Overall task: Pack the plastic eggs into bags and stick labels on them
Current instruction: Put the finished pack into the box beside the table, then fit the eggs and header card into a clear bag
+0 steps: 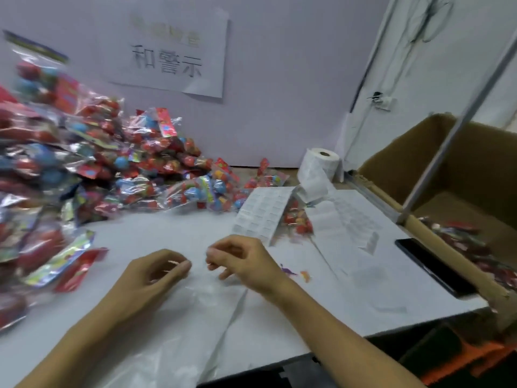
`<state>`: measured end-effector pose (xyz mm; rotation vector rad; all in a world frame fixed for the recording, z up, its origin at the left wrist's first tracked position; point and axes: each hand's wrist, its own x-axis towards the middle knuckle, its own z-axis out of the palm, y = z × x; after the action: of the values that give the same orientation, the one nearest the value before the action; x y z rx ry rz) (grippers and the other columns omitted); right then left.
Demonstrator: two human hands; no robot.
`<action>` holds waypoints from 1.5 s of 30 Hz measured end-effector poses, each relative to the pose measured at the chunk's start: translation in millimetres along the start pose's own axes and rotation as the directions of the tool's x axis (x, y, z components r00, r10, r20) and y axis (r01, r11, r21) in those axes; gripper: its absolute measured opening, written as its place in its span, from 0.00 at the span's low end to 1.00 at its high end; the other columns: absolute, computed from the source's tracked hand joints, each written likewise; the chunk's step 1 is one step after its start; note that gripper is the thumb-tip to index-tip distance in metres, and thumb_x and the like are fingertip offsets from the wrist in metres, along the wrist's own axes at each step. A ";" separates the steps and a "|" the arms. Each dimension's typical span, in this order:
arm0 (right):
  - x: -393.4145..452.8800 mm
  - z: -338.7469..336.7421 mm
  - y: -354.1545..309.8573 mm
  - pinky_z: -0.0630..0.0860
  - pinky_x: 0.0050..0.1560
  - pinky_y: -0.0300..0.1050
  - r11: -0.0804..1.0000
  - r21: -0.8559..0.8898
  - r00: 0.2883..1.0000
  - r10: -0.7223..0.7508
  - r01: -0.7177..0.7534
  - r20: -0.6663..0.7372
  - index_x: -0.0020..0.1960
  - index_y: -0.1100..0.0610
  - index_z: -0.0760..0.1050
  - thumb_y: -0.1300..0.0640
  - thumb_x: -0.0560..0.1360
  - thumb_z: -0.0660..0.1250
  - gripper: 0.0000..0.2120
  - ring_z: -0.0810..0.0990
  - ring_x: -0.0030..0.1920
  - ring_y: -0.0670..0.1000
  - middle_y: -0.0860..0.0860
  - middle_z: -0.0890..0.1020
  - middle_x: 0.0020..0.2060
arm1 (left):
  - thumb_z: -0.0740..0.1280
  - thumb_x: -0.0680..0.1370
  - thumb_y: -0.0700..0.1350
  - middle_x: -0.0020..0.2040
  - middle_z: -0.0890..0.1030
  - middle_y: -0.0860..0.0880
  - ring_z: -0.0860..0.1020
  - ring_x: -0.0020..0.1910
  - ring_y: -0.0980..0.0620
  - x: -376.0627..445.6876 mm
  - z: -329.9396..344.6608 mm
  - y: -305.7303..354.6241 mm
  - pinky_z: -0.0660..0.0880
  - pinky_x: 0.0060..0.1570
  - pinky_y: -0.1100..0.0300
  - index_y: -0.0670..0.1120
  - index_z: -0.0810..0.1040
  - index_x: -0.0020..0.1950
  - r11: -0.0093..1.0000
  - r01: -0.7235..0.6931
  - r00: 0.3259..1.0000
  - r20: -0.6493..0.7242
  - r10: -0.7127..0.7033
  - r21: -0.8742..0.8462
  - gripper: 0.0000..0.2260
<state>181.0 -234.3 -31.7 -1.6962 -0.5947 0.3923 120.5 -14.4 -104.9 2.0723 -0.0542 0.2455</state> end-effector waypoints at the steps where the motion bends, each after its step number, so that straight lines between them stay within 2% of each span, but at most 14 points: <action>1: 7.8 13.7 -0.7 0.82 0.42 0.42 0.999 -0.035 0.999 -0.015 0.017 0.048 0.50 0.52 0.82 0.53 0.78 0.72 0.04 0.86 0.45 0.49 0.48 0.86 0.42 | 0.69 0.80 0.61 0.53 0.86 0.51 0.85 0.52 0.51 -4.2 -3.6 10.5 0.81 0.52 0.52 0.50 0.81 0.60 1.000 -0.004 0.999 -0.039 0.003 -0.018 0.17; 4: 29.5 44.7 -1.9 0.83 0.41 0.45 0.998 -0.050 0.994 -0.040 0.045 0.101 0.48 0.51 0.82 0.55 0.78 0.71 0.01 0.85 0.43 0.48 0.47 0.85 0.40 | 0.71 0.76 0.60 0.45 0.86 0.52 0.86 0.44 0.53 -17.7 -14.7 34.8 0.80 0.43 0.63 0.50 0.80 0.50 0.996 -0.028 0.989 -0.149 0.015 -0.084 0.14; 8: 53.8 60.5 -2.6 0.81 0.36 0.42 0.998 -0.034 0.994 -0.040 0.044 0.101 0.46 0.55 0.81 0.58 0.79 0.70 0.04 0.84 0.39 0.48 0.50 0.84 0.37 | 0.73 0.78 0.39 0.41 0.85 0.52 0.85 0.41 0.55 -22.1 -22.7 52.8 0.80 0.42 0.59 0.41 0.81 0.48 0.994 -0.081 0.947 -0.307 0.098 0.066 0.03; 12: 58.1 63.8 12.5 0.77 0.31 0.44 0.995 0.088 0.999 0.031 -0.035 0.044 0.45 0.59 0.82 0.60 0.79 0.69 0.05 0.81 0.34 0.54 0.54 0.84 0.35 | 0.73 0.74 0.33 0.45 0.82 0.42 0.80 0.46 0.45 -21.8 -31.0 59.8 0.78 0.49 0.55 0.36 0.80 0.44 0.845 -0.232 0.710 -0.510 0.486 0.482 0.03; 14: 57.4 62.5 20.5 0.76 0.30 0.44 0.993 0.113 0.999 0.024 -0.028 0.032 0.43 0.56 0.83 0.60 0.79 0.69 0.07 0.80 0.32 0.54 0.55 0.84 0.35 | 0.74 0.73 0.35 0.47 0.82 0.42 0.80 0.51 0.42 -23.1 -37.1 58.3 0.77 0.53 0.52 0.37 0.81 0.44 0.770 -0.152 0.625 -0.544 0.560 0.619 0.04; 19: 58.8 56.2 20.6 0.75 0.31 0.46 0.979 0.199 0.999 0.027 -0.034 0.039 0.43 0.56 0.83 0.61 0.78 0.70 0.07 0.81 0.35 0.55 0.57 0.84 0.37 | 0.74 0.71 0.42 0.69 0.76 0.40 0.66 0.75 0.35 -25.7 -49.6 49.3 0.62 0.73 0.42 0.41 0.82 0.58 0.652 0.428 0.703 -0.684 0.195 0.626 0.16; 23: 57.1 58.9 21.0 0.76 0.32 0.47 0.986 0.166 0.998 0.013 -0.024 0.063 0.43 0.55 0.83 0.60 0.79 0.69 0.07 0.81 0.35 0.55 0.57 0.84 0.37 | 0.64 0.81 0.42 0.81 0.59 0.40 0.53 0.82 0.41 -25.9 -60.9 38.4 0.50 0.80 0.51 0.38 0.65 0.78 0.654 0.562 0.705 -0.707 -0.058 0.506 0.25; 26: 54.9 59.2 19.0 0.76 0.33 0.48 0.988 0.155 0.998 0.012 -0.022 0.069 0.42 0.55 0.83 0.60 0.79 0.69 0.08 0.81 0.35 0.56 0.57 0.84 0.36 | 0.66 0.81 0.38 0.77 0.69 0.39 0.62 0.79 0.39 -27.5 -64.3 42.0 0.60 0.77 0.47 0.34 0.80 0.64 0.697 0.515 0.723 -0.690 -0.039 0.499 0.13; 30: 53.2 60.5 16.3 0.76 0.32 0.48 0.985 0.172 0.999 0.013 -0.021 0.050 0.42 0.53 0.84 0.61 0.78 0.70 0.07 0.81 0.35 0.56 0.58 0.84 0.37 | 0.71 0.76 0.29 0.58 0.85 0.42 0.78 0.67 0.40 -25.6 -57.7 41.8 0.73 0.69 0.44 0.35 0.85 0.55 0.810 0.099 0.720 -0.603 0.342 0.578 0.09; 33: 50.9 62.4 12.6 0.80 0.34 0.45 0.973 0.232 1.000 -0.004 0.000 0.015 0.52 0.49 0.83 0.55 0.75 0.74 0.06 0.85 0.42 0.53 0.56 0.85 0.44 | 0.67 0.79 0.35 0.53 0.86 0.49 0.84 0.52 0.52 -21.6 -44.4 48.9 0.82 0.53 0.50 0.42 0.84 0.58 0.943 -0.150 0.679 -0.663 0.316 0.296 0.10; 36: 50.0 61.7 10.3 0.79 0.35 0.46 0.952 0.305 1.000 0.029 -0.025 -0.010 0.56 0.48 0.82 0.43 0.73 0.74 0.14 0.85 0.45 0.52 0.51 0.85 0.47 | 0.66 0.80 0.38 0.49 0.87 0.52 0.86 0.48 0.51 -19.7 -40.6 48.7 0.84 0.44 0.52 0.52 0.82 0.56 0.981 -0.192 0.708 -0.695 0.128 -0.015 0.11; 40: 50.8 59.0 9.8 0.78 0.36 0.45 0.957 0.287 0.997 0.060 -0.043 -0.053 0.55 0.46 0.82 0.38 0.71 0.71 0.18 0.80 0.36 0.51 0.54 0.81 0.48 | 0.67 0.82 0.39 0.44 0.88 0.49 0.86 0.43 0.52 -21.7 -48.9 51.3 0.83 0.37 0.55 0.51 0.84 0.55 0.947 -0.199 0.716 -0.698 -0.034 -0.250 0.09; 43: 50.6 57.3 10.0 0.78 0.37 0.41 0.953 0.296 0.998 0.058 -0.066 0.035 0.60 0.47 0.81 0.39 0.70 0.72 0.22 0.82 0.39 0.49 0.53 0.84 0.49 | 0.70 0.81 0.41 0.40 0.87 0.50 0.81 0.37 0.49 -21.1 -50.3 56.8 0.80 0.37 0.40 0.57 0.87 0.49 0.891 -0.094 0.731 -0.639 -0.241 -0.444 0.12; 45: 49.2 56.4 7.5 0.79 0.36 0.43 0.948 0.308 0.994 0.056 -0.084 0.099 0.58 0.48 0.82 0.42 0.69 0.74 0.19 0.83 0.40 0.50 0.52 0.86 0.45 | 0.72 0.78 0.43 0.39 0.87 0.49 0.80 0.38 0.47 -19.3 -52.2 59.4 0.80 0.38 0.49 0.56 0.88 0.47 0.796 -0.064 0.717 -0.583 -0.383 -0.602 0.08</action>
<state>190.6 -161.4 -47.6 -1.4040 -0.5080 0.5840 85.3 0.3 -33.0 1.2410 0.4668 0.7725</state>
